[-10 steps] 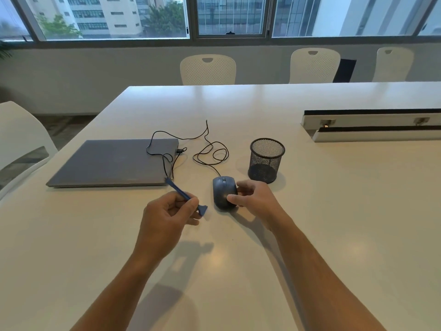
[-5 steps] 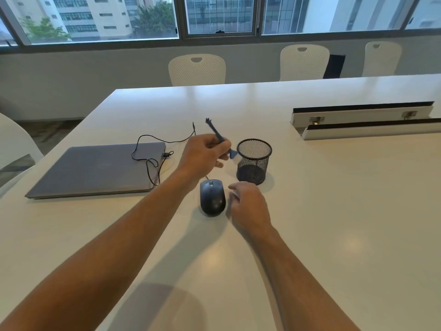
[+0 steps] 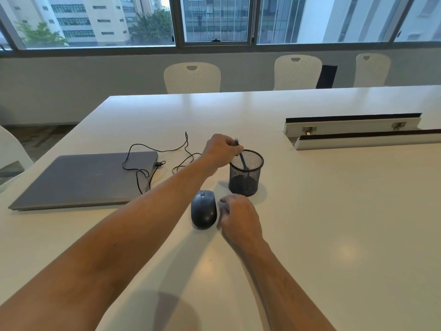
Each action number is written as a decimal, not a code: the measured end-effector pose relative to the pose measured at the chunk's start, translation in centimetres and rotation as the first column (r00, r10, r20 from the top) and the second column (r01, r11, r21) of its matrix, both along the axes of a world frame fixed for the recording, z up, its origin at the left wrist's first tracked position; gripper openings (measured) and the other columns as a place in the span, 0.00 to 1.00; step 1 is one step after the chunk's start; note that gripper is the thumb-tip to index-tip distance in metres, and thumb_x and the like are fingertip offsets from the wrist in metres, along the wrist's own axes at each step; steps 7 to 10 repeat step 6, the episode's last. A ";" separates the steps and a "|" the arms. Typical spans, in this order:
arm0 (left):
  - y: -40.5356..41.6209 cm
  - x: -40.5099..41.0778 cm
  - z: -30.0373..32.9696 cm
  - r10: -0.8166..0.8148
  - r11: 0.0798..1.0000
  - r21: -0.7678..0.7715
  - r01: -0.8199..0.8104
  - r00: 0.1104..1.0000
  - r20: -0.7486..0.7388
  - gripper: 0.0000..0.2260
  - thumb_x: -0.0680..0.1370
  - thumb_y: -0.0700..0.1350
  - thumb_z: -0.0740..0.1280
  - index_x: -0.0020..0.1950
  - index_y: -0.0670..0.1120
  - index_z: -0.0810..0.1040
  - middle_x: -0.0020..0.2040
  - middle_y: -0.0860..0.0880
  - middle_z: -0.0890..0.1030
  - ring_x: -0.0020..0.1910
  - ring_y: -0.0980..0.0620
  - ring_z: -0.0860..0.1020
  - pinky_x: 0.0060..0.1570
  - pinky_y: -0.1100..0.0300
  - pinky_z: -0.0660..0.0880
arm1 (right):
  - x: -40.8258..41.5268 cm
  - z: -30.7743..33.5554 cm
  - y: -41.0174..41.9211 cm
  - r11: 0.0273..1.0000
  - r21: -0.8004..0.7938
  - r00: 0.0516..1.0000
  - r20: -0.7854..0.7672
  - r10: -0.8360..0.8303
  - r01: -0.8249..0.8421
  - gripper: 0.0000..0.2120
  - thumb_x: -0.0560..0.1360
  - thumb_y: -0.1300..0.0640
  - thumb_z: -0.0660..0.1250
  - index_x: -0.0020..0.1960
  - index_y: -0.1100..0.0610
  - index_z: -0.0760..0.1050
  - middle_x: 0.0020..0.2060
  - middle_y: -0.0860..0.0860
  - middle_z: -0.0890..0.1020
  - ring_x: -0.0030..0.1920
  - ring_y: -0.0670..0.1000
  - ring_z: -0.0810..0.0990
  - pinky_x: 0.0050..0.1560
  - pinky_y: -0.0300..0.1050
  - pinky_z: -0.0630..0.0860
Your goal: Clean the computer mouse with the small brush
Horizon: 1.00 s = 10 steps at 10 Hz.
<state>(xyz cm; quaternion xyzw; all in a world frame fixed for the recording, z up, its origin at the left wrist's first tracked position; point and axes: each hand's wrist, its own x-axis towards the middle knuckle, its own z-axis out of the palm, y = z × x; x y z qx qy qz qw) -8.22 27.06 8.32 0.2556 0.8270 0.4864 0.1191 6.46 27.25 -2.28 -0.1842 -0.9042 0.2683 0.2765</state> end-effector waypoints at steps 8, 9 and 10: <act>-14.8 3.7 -6.8 0.209 0.969 -0.019 -0.248 0.855 -0.474 0.08 0.79 0.42 0.70 0.57 0.43 0.82 0.50 0.46 0.82 0.50 0.47 0.79 0.52 0.57 0.73 | -0.4 -0.1 0.1 0.998 0.027 0.998 0.007 -0.056 0.055 0.09 0.80 0.59 0.65 0.55 0.60 0.83 0.47 0.55 0.85 0.48 0.54 0.81 0.50 0.44 0.74; -14.8 3.7 -6.8 0.209 0.969 -0.019 -0.248 0.855 -0.474 0.08 0.79 0.42 0.70 0.57 0.43 0.82 0.50 0.46 0.82 0.50 0.47 0.79 0.52 0.57 0.73 | -0.4 -0.1 0.1 0.998 0.027 0.998 0.007 -0.056 0.055 0.09 0.80 0.59 0.65 0.55 0.60 0.83 0.47 0.55 0.85 0.48 0.54 0.81 0.50 0.44 0.74; -14.8 3.7 -6.8 0.209 0.969 -0.019 -0.248 0.855 -0.474 0.08 0.79 0.42 0.70 0.57 0.43 0.82 0.50 0.46 0.82 0.50 0.47 0.79 0.52 0.57 0.73 | -0.4 -0.1 0.1 0.998 0.027 0.998 0.007 -0.056 0.055 0.09 0.80 0.59 0.65 0.55 0.60 0.83 0.47 0.55 0.85 0.48 0.54 0.81 0.50 0.44 0.74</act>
